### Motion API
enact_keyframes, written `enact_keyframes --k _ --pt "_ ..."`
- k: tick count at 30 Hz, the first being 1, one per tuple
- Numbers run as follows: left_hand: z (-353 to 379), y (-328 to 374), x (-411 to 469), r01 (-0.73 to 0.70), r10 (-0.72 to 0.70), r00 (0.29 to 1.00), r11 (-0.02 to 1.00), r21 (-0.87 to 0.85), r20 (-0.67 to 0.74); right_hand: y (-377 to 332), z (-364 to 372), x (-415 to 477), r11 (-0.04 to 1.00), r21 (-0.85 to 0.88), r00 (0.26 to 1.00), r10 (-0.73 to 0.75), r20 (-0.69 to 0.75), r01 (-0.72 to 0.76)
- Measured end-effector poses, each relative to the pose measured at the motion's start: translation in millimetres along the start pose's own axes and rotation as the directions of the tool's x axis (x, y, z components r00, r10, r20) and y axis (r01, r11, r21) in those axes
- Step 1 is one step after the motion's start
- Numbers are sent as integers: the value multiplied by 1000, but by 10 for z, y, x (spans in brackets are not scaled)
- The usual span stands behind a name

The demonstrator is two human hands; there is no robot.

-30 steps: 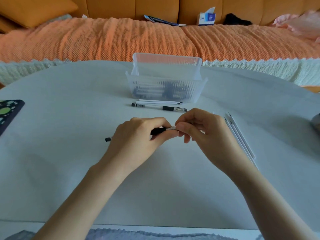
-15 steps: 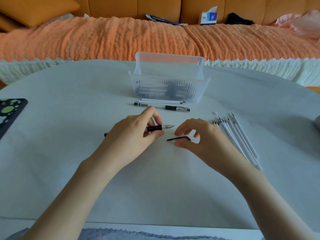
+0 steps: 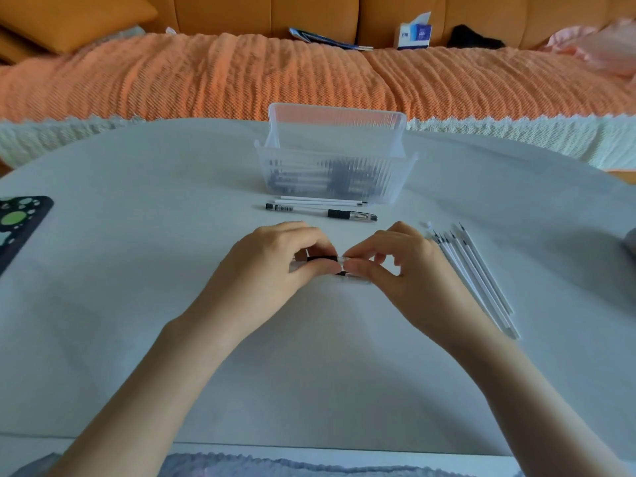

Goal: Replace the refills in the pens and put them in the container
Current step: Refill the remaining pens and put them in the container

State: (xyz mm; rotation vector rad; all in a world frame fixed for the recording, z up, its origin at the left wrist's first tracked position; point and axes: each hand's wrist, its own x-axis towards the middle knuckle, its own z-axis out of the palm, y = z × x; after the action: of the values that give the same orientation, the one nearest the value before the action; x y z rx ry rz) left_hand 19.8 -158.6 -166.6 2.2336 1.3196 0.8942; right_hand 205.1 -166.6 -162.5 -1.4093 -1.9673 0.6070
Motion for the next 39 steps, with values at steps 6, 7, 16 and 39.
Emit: enact_keyframes --k 6,7,16,39 --pt "-19 25 2 25 -25 1000 1000 13 -10 5 -12 5 1000 -8 1000 -19 1 19" --pt "-23 22 4 26 -26 1000 1000 15 -12 5 -11 6 1000 -2 1000 -21 -4 21" --pt "-38 24 -9 39 -39 999 999 7 14 19 -8 23 999 -6 999 -34 -29 34" --pt "-83 -29 -15 130 -128 991 989 69 -31 185 37 43 984 -178 1000 18 -4 -19"
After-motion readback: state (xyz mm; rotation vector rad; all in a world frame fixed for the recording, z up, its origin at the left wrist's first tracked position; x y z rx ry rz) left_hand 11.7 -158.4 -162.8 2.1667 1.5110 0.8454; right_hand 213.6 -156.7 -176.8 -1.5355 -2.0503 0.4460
